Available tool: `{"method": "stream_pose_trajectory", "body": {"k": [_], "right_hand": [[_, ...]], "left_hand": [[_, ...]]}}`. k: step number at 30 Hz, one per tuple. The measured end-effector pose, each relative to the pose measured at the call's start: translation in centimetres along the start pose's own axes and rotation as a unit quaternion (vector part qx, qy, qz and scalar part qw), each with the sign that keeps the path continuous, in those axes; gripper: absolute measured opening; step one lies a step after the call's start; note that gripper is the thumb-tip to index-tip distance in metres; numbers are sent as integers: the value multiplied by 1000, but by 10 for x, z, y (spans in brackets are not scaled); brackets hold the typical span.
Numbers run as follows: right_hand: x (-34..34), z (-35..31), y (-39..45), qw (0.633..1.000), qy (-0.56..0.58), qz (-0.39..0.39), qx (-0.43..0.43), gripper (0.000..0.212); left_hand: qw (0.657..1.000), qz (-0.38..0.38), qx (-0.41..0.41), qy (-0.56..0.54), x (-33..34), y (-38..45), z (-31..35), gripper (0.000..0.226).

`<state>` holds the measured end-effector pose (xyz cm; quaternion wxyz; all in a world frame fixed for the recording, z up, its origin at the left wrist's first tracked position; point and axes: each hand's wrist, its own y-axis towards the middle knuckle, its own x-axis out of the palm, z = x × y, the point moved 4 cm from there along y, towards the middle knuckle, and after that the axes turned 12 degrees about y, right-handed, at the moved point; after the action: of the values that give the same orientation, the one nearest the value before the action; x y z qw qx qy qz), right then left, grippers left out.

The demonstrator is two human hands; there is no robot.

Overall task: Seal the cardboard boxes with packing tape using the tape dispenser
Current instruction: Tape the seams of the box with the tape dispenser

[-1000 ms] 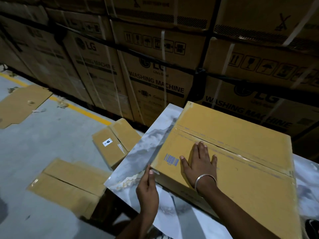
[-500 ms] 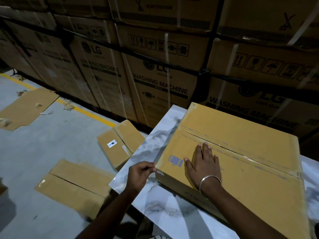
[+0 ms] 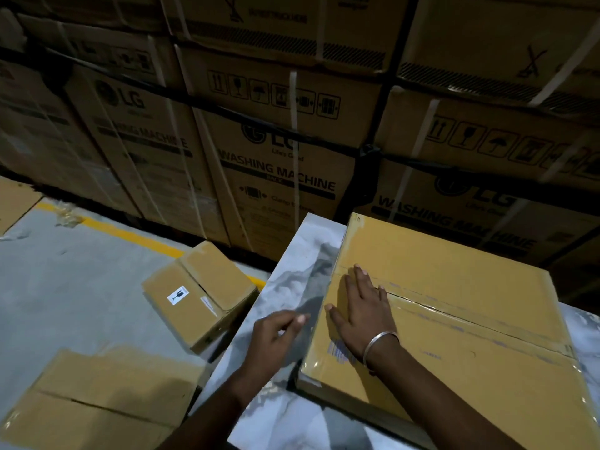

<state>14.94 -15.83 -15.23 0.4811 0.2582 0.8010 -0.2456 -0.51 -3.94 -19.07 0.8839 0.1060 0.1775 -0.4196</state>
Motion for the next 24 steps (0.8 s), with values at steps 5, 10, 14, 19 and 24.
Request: {"method": "stream_pose_trajectory", "body": {"k": [5, 10, 14, 19, 24], "right_hand": [[6, 3, 13, 999, -6, 6, 54, 94], [12, 7, 14, 998, 6, 20, 59, 92], [13, 7, 14, 998, 8, 29, 59, 87], [12, 6, 12, 998, -5, 29, 60, 91], [14, 9, 12, 997, 7, 43, 62, 87]], "left_hand": [[990, -94, -74, -78, 41, 63, 18, 44], [983, -167, -67, -19, 71, 84, 18, 65], [986, -157, -51, 17, 76, 85, 20, 56], [987, -130, -88, -19, 69, 132, 13, 30], [995, -73, -46, 59, 60, 198, 40, 32]]}}
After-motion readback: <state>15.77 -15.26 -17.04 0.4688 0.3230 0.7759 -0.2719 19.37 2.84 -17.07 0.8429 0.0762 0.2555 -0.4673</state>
